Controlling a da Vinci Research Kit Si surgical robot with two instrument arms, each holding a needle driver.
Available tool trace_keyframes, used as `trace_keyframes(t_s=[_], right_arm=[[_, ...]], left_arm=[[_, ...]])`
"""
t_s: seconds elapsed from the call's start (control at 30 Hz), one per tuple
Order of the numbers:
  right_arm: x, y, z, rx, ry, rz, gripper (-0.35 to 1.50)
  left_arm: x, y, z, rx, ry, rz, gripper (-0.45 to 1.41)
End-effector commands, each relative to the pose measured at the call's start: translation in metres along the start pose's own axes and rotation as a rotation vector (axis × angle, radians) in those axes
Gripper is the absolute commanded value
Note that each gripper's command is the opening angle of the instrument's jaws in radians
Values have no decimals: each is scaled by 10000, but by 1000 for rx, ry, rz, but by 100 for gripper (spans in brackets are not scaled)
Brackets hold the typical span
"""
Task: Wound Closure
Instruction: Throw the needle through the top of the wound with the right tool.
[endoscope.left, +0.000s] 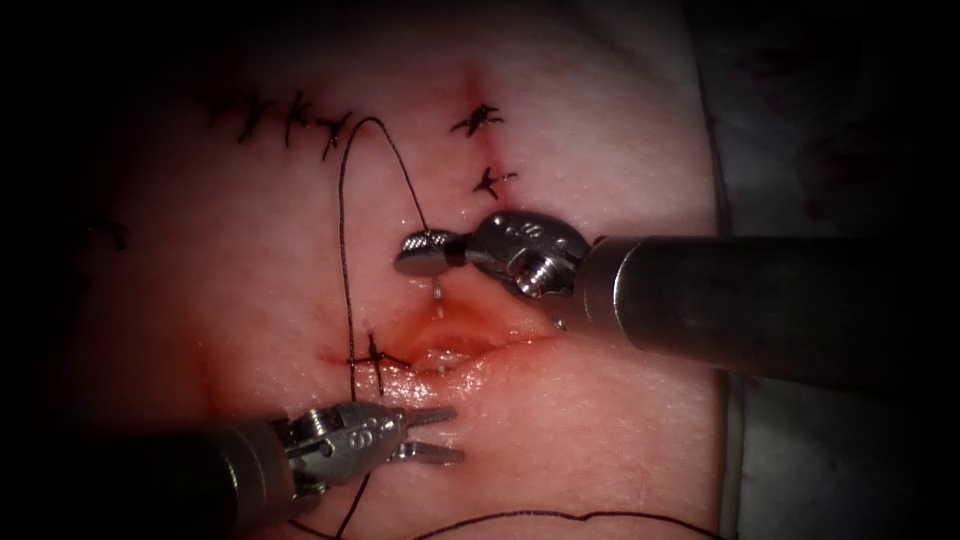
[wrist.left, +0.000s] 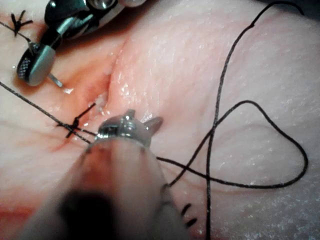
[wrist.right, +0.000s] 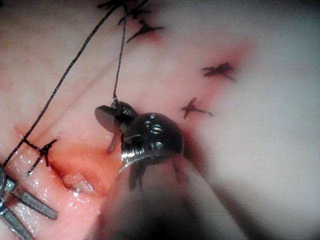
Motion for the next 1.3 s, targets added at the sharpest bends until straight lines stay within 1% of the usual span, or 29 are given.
trace_keyframes(t_s=[0.03,0.1,0.23,0.3,0.37,0.5,0.53,0.67,0.73,0.8,0.9,1.0,1.07,1.1,1.13,1.23,1.3], right_arm=[[7,2,9,26,8,43,-35],[6,-1,9,73,1,98,-35],[7,-5,11,127,8,159,-35],[12,-4,11,131,20,171,-35],[19,-1,11,98,34,181,-35],[40,5,9,45,72,-31,-35],[42,6,8,43,91,-44,-35],[48,6,3,-24,121,-226,-35],[48,5,1,-27,138,-241,-35],[46,5,1,-25,137,-243,-35],[41,3,1,-19,119,-160,-35],[33,-2,2,7,79,-58,-35],[24,-9,2,23,44,31,-35],[12,-18,2,40,2,119,-35],[8,-22,2,41,-10,162,-35],[-6,-34,1,65,-57,268,-35],[-11,-41,1,79,-79,302,-35]], left_arm=[[1,0,8,-1,2,2,15],[-1,-1,6,-3,2,4,15],[-4,-1,4,-7,0,1,15],[-4,-1,3,-7,0,1,15],[-4,0,3,-8,-3,1,15],[-3,3,3,-7,-3,1,15],[-3,4,2,-7,-3,1,15],[-3,4,2,-7,-3,1,15],[-3,5,3,-7,-3,1,15],[-3,5,3,-7,-3,2,15],[-4,3,4,-7,-3,3,15],[-5,0,4,-9,-2,4,15],[-6,-2,3,-10,-2,6,15],[-7,-4,3,-11,-2,7,15],[-8,-4,3,-12,-2,8,15],[-8,-6,3,-13,-1,9,15],[-9,-7,3,-14,-1,10,15]])
